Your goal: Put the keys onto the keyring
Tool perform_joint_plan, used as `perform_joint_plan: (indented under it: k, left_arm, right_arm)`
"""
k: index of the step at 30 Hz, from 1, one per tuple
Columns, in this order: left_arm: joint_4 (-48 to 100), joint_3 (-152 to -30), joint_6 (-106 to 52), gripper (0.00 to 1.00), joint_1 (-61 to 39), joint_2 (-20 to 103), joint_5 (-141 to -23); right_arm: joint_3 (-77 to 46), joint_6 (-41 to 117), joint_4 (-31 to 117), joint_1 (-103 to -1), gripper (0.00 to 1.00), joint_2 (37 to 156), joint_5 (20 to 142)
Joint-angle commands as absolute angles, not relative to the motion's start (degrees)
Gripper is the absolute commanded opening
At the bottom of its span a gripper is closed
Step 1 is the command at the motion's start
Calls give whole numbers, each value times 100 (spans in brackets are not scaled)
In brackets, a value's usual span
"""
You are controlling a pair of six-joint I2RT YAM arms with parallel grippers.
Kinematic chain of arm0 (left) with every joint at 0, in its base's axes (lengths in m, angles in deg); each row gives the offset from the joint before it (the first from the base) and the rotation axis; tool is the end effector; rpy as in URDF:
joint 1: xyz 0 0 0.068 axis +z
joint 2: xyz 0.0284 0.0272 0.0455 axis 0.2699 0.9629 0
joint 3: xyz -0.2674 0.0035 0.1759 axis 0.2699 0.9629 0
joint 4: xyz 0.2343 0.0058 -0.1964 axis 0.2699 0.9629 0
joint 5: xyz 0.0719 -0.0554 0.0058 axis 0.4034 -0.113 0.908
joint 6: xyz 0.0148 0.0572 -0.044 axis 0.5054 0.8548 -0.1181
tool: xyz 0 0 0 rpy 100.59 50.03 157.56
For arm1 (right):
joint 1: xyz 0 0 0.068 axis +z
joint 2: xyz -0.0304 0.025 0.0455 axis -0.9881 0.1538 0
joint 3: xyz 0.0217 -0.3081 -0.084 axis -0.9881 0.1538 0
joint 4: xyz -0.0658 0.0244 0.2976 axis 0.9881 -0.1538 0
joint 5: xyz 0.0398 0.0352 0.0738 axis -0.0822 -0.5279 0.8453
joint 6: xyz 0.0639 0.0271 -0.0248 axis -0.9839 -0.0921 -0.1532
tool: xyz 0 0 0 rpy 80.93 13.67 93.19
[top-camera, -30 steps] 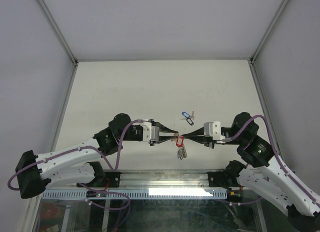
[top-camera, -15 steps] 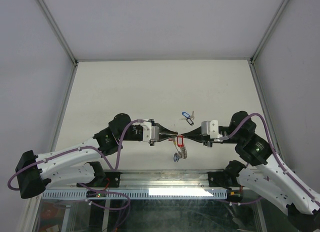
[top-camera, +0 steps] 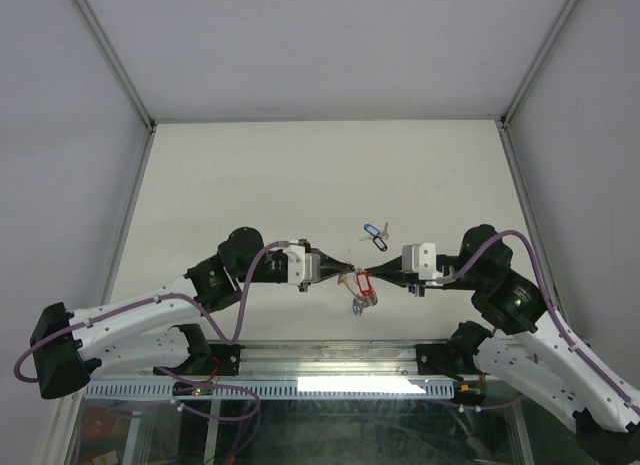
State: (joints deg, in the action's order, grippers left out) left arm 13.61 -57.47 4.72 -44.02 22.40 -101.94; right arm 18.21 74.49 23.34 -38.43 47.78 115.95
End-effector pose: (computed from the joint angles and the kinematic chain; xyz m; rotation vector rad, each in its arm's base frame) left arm 0.1122 -0.2499 0.3353 1.3675 1.0158 -0.9203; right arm 0.0822 0.1326 0.3669 -1.4370 1.0388 0.8148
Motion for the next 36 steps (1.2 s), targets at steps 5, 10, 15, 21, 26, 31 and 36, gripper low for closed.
perform_joint_plan:
  k: [5, 10, 15, 21, 26, 31, 36]
  left_arm:
    - [1636, -6016, 798, 0, -4446, 1999, -9938]
    - [1644, -6026, 814, 0, -4446, 1967, -9929]
    - [1637, -5994, 906, 0, -4446, 1914, -9953]
    - [1561, -5889, 1069, 0, -4446, 1818, -10074]
    - [1542, -5846, 1148, 0, -4446, 1766, -10228]
    - [1531, -5829, 1236, 0, -4446, 1736, -10387]
    - [1502, -5792, 1307, 0, -4446, 1682, -10531]
  right_arm:
    - [1431, 7612, 2339, -3844, 0, 4605, 11350]
    - [1429, 7708, 2178, -3844, 0, 4644, 11267]
    - [1453, 7723, 2095, -3844, 0, 4675, 11114]
    - [1483, 7709, 2003, -3844, 0, 4671, 10869]
    - [1543, 7630, 2018, -3844, 1, 4694, 10722]
    - [1587, 7521, 2054, -3844, 1, 4775, 10695]
    - [1690, 7310, 2239, -3844, 1, 4837, 10689]
